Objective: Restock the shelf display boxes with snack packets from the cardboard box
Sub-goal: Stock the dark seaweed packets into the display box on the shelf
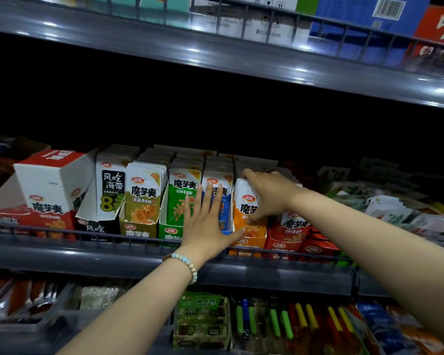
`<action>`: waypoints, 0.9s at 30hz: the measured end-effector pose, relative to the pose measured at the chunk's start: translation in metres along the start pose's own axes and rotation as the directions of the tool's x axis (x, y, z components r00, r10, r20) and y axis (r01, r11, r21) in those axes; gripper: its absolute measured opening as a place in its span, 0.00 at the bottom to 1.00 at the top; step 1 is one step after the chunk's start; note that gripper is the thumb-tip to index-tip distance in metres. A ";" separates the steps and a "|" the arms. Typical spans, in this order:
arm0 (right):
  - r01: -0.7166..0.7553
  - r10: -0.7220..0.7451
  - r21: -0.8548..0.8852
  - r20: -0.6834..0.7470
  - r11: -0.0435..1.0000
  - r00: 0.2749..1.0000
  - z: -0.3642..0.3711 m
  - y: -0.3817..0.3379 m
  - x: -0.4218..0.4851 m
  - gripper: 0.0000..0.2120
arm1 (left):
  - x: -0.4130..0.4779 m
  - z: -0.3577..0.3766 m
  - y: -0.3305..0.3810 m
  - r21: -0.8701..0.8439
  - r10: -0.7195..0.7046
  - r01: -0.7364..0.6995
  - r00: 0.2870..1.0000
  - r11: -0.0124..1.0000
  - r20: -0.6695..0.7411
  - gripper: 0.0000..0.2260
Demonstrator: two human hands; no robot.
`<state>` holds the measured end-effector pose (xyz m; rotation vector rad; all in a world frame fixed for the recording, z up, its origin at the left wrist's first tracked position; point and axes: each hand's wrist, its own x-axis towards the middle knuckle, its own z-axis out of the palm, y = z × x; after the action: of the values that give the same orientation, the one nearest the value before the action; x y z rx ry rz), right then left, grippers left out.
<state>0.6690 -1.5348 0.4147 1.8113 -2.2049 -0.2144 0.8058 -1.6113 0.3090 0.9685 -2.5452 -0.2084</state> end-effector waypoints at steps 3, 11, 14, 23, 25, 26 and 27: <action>0.001 -0.004 -0.046 -0.052 0.999 0.999 0.004 0.000 0.003 0.45 | 0.000 -0.001 0.000 -0.012 -0.003 0.003 1.000 1.000 0.007 0.47; -0.034 0.028 0.045 0.124 0.998 0.992 -0.006 0.007 0.007 0.55 | -0.002 -0.004 0.002 -0.016 -0.015 0.015 1.000 1.000 0.010 0.48; -0.065 0.042 0.108 0.207 0.992 0.977 -0.008 0.011 0.010 0.56 | -0.002 -0.002 0.001 0.006 -0.007 0.007 1.000 1.000 0.011 0.46; -0.125 0.049 0.343 0.224 0.931 0.973 -0.003 0.028 0.015 0.56 | -0.002 -0.005 0.005 -0.023 0.048 -0.049 0.998 0.999 -0.036 0.38; -0.129 0.052 0.336 0.227 0.933 0.972 -0.005 0.036 0.016 0.56 | -0.001 -0.007 0.009 -0.082 0.036 -0.039 0.998 0.996 -0.042 0.35; -0.128 0.054 0.321 0.231 0.938 0.972 -0.007 0.040 0.016 0.55 | 0.000 -0.007 0.011 -0.104 0.028 -0.032 0.999 0.994 -0.041 0.34; -0.127 0.056 0.306 0.231 0.943 0.971 -0.010 0.045 0.015 0.53 | 0.002 -0.007 0.012 -0.117 0.023 -0.028 0.999 0.993 -0.040 0.33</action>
<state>0.6278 -1.5397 0.4387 1.9176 -2.6015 -0.0383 0.8001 -1.6034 0.3191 0.8865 -2.4782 -0.3246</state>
